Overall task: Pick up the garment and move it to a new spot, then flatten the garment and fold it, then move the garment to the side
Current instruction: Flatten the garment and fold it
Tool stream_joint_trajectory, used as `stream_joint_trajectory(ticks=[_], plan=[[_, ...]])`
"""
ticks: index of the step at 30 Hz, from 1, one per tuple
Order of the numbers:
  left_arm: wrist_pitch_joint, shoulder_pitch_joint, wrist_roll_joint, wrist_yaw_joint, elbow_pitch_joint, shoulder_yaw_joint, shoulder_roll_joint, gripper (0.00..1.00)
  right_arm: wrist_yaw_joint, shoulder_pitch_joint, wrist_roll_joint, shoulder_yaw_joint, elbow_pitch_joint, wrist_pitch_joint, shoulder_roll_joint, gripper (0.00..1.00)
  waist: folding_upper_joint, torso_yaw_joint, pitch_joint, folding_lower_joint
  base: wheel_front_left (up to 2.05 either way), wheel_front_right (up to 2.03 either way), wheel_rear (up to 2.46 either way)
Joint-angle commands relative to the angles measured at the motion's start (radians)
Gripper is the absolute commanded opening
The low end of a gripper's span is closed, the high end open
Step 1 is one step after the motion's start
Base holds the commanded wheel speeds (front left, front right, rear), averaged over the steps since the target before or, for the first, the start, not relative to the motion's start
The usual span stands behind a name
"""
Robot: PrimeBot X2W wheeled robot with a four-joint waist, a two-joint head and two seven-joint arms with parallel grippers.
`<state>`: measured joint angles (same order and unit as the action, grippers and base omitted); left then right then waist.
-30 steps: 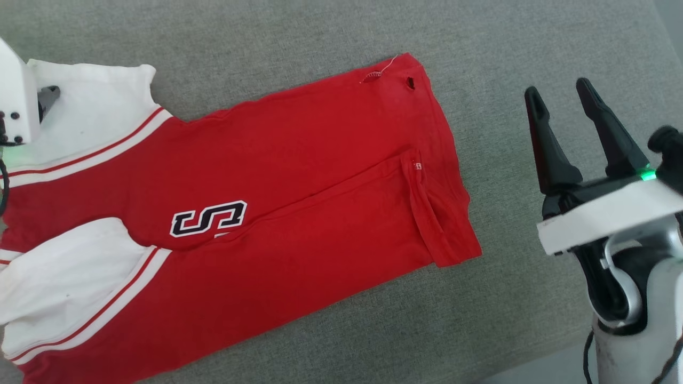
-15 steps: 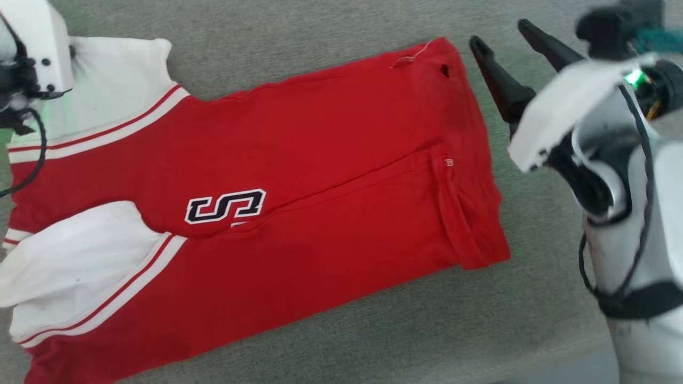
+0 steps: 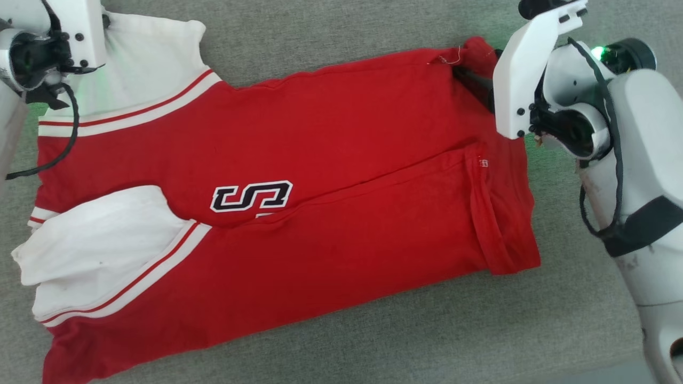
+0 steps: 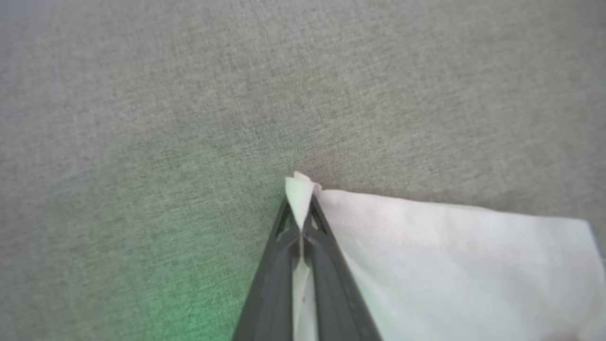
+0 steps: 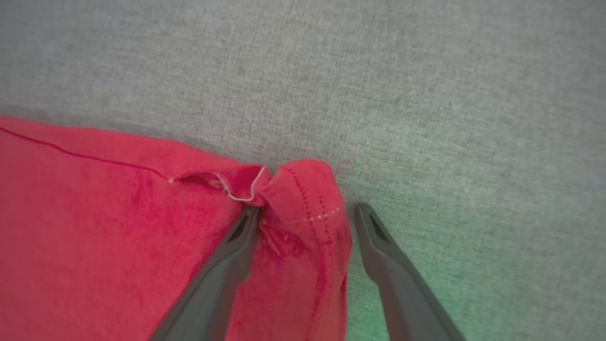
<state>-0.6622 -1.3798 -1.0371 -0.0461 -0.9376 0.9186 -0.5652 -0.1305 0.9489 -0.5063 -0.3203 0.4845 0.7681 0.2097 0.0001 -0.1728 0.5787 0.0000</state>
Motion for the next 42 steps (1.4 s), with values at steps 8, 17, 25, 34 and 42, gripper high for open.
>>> stream_joint_trajectory(ticks=[8, 17, 25, 34, 42], plan=[[0.041, 0.019, 0.003, -0.036, -0.053, 0.016, 0.049, 0.0, 0.0, 0.001, -0.078, -0.093, 0.064, 0.03, 0.071, 0.0, -0.0001, 0.043, -0.026, 0.0, 0.0, 0.0, 0.0], [0.004, -0.026, -0.024, -0.051, -0.038, 0.003, 0.053, 0.0, 0.0, -0.036, -0.111, -0.078, -0.022, -0.078, 0.166, 0.0, -0.0001, 0.103, -0.111, 0.0, 0.0, 0.0, 0.0], [-0.075, 0.03, -0.053, -0.022, 0.059, 0.013, 0.035, 0.0, 0.0, -0.133, -0.118, -0.035, -0.13, -0.128, 0.233, 0.0, -0.0001, 0.147, -0.179, 0.0, 0.0, 0.0, 0.0], [-0.167, 0.179, -0.079, 0.091, 0.386, 0.03, -0.072, 0.0, 0.0, -0.307, -0.108, 0.064, -0.344, -0.081, 0.302, 0.0, -0.0001, 0.187, -0.238, 0.0, 0.0, 0.0, 0.0], [-0.254, 0.375, -0.117, 0.297, 0.849, 0.048, -0.248, 0.0, 0.0, -0.502, -0.096, 0.166, -0.534, -0.022, 0.325, 0.0, -0.0001, 0.21, -0.258, 0.0, 0.0, 0.0, 0.0]])
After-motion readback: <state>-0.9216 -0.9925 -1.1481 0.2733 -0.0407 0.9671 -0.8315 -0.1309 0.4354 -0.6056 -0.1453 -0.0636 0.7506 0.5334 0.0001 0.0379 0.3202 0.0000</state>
